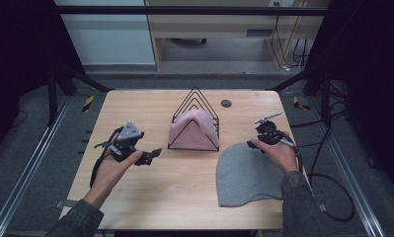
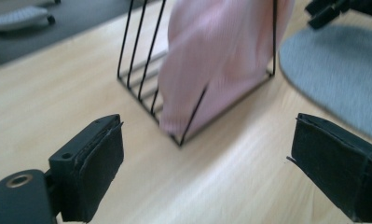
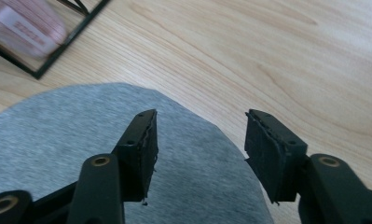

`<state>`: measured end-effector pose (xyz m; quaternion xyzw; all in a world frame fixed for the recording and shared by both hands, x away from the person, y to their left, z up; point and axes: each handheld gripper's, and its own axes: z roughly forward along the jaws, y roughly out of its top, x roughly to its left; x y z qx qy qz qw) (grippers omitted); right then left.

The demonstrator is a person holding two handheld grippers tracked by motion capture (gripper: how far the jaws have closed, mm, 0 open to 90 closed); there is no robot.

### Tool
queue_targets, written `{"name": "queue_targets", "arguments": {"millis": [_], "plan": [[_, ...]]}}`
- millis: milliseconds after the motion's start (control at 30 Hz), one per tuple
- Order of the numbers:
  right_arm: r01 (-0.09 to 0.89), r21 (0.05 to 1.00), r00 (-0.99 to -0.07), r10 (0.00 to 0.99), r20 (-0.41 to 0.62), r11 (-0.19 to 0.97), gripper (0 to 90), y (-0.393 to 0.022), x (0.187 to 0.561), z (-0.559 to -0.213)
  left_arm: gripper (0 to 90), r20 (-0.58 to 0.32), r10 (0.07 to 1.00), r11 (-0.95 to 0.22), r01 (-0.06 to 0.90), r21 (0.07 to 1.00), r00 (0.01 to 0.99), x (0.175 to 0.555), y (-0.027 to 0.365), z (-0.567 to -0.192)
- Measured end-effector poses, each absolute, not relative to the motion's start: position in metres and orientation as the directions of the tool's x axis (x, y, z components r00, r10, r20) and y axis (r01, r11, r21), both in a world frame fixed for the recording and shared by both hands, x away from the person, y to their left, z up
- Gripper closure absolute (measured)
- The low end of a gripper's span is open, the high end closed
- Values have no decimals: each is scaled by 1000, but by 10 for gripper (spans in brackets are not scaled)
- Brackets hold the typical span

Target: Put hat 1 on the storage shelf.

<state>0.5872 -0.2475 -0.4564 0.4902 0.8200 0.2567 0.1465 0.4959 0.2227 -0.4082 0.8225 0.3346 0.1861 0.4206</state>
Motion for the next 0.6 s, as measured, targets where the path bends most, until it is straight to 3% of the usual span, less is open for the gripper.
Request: {"name": "queue_targets", "arguments": {"millis": [200, 500, 600], "plan": [[749, 538, -469, 883, 16, 388, 474, -256, 588, -465, 86, -14, 716, -413, 440, 798, 698, 468, 246, -438], [767, 516, -460, 887, 28, 381, 499, -262, 585, -477, 86, 24, 731, -453, 459, 764, 682, 443, 265, -448], [763, 513, -470, 882, 23, 393, 594, -263, 583, -476, 87, 19, 748, -436, 470, 767, 663, 445, 269, -449]]}}
